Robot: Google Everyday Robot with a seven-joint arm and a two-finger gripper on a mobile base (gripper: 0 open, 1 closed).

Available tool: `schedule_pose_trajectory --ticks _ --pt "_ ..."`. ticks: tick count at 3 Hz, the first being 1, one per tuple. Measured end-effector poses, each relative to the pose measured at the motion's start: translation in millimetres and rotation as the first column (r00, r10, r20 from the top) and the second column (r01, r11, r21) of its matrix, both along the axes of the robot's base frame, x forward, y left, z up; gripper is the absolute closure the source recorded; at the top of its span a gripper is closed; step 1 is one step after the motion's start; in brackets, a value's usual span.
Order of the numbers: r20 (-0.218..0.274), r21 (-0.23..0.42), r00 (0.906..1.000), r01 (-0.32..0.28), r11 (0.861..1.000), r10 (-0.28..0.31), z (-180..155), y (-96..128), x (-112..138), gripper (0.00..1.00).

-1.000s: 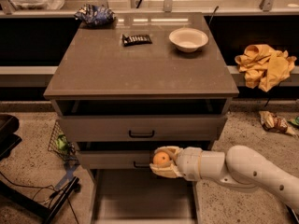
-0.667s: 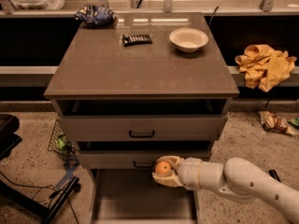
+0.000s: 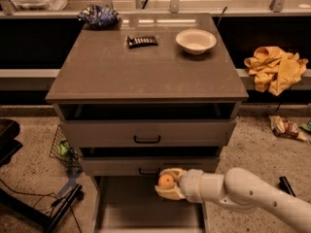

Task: Place orange into bottom drawer

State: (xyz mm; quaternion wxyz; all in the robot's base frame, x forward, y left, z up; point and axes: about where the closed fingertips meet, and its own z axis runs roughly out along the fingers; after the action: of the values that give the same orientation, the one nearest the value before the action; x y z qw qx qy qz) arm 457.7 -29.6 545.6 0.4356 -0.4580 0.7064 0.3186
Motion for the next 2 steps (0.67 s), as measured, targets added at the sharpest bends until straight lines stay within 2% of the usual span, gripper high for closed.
schedule_pose_trajectory --ticks 1,2 --pt "-0.086 -0.002 0.9963 0.007 1.0 -0.007 -64.2 7.7 -6.0 1.0" --pt "-0.119 0.001 0.9928 0.013 1.0 -0.013 -137.8 14.0 -13.8 1.0"
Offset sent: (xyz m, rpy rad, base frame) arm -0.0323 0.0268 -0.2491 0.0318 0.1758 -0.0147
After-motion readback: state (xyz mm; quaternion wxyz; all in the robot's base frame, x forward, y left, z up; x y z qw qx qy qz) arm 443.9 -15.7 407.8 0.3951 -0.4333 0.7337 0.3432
